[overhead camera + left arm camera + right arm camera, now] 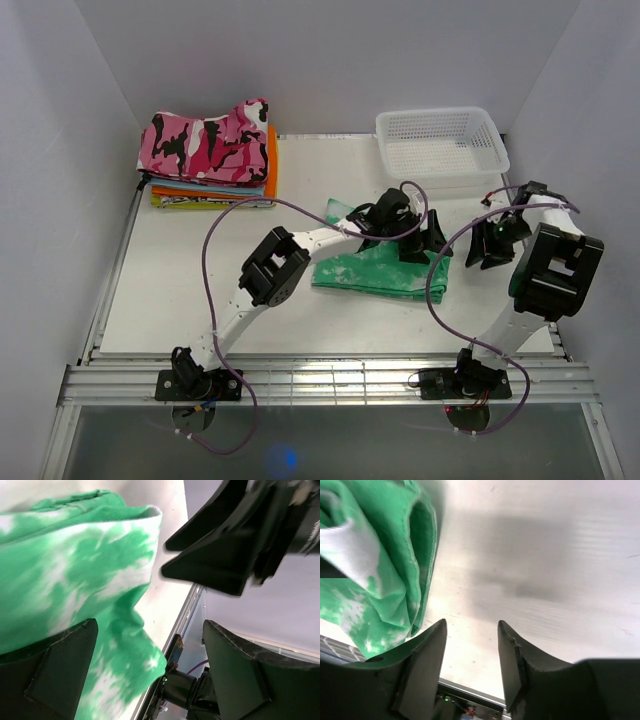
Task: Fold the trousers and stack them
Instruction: Fold the trousers
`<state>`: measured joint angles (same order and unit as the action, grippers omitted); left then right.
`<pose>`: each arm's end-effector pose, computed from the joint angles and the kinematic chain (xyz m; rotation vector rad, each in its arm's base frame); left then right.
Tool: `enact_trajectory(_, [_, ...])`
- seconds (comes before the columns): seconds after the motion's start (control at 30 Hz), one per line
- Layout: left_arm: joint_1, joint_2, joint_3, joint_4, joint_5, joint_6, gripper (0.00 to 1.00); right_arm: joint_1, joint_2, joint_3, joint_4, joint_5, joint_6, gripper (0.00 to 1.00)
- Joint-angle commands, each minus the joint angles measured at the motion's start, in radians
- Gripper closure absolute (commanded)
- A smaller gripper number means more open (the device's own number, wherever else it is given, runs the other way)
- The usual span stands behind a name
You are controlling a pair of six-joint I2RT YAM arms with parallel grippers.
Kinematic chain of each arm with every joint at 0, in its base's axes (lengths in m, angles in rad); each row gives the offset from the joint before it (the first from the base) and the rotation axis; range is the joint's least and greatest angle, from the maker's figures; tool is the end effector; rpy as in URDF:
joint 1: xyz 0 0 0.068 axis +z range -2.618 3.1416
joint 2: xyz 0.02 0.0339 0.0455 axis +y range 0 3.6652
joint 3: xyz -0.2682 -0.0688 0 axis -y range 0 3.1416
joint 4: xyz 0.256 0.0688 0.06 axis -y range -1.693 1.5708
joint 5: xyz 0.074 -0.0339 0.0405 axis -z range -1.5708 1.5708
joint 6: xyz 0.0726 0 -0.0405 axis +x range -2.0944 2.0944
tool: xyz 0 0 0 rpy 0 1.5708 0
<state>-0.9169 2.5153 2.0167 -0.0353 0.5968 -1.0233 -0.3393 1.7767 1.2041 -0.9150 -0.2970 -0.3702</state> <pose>0.3364 -0.5060 0.1328 0.3073 2.5374 -1.6225 0.3224 -0.0913 0.1448 -0.0637 2.9377 0.3697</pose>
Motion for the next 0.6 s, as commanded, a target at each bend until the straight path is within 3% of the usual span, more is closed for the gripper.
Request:
enact_trajectory(0.0, [0.035, -0.202, -0.082, 0.008, -0.021, 0.080, 0.02, -0.020, -0.020, 0.159, -0.099, -0.017, -0.096, 0.45])
enact_trajectory(0.17, [0.081, -0.335, -0.197, 0.026, -0.026, 0.149, 0.02, -0.014, -0.007, 0.323, -0.220, -0.280, -0.118, 0.34])
enact_trajectory(0.33, [0.225, -0.541, -0.444, 0.190, 0.131, 0.257, 0.02, 0.060, -0.022, 0.344, -0.222, -0.479, -0.113, 0.43])
enact_trajectory(0.43, [0.332, -0.608, -0.469, 0.070, 0.202, 0.420, 0.02, 0.129, -0.020, 0.301, -0.193, -0.582, -0.093, 0.44])
enact_trajectory(0.53, [0.430, -0.635, -0.509, 0.016, 0.325, 0.448, 0.18, 0.167, 0.007, 0.243, -0.133, -0.659, -0.049, 0.41])
enact_trajectory(0.57, [0.453, -0.644, -0.530, -0.001, 0.357, 0.485, 0.29, 0.169, 0.033, 0.212, -0.111, -0.681, -0.021, 0.38])
